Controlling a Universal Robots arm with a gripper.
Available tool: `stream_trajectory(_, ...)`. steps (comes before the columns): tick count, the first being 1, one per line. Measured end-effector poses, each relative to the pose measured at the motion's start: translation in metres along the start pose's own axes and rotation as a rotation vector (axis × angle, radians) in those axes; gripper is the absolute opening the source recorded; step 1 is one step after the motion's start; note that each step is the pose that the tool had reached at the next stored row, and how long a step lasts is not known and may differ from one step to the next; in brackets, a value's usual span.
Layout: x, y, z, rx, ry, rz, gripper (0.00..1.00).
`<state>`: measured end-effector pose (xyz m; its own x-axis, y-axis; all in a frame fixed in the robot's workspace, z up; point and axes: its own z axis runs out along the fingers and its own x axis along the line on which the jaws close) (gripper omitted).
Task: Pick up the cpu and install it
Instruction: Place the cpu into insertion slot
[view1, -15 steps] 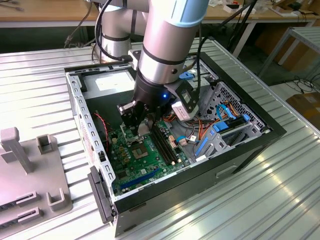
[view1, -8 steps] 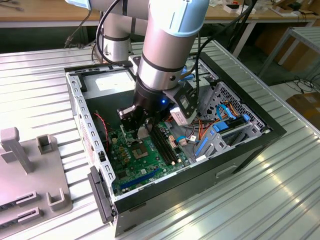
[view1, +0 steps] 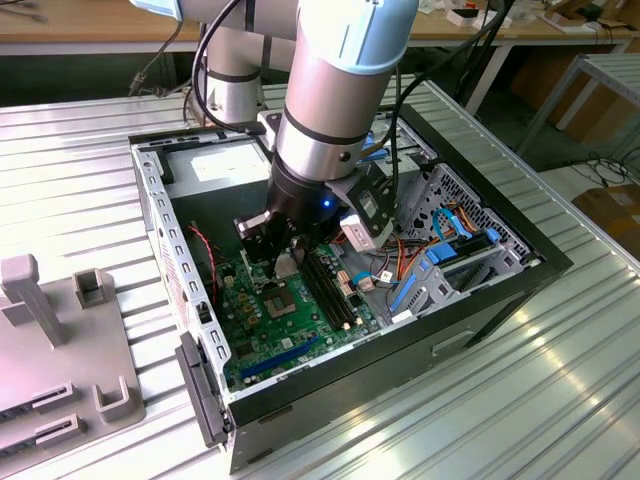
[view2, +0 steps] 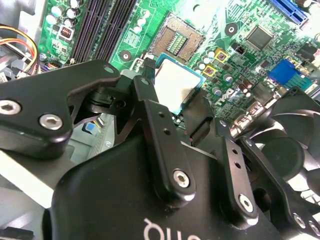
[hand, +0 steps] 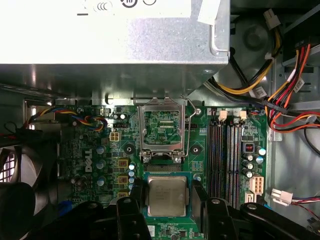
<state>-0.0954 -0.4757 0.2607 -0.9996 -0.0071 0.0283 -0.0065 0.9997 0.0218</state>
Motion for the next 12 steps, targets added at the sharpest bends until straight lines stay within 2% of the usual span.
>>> stream_trajectory(6, -0.0001, 0.0000, 0.0009, -0.0005, -0.0002, 0.000, 0.47)
stream_trajectory(12, -0.0004, -0.0003, 0.0125, -0.0001, 0.0000, 0.000, 0.47)
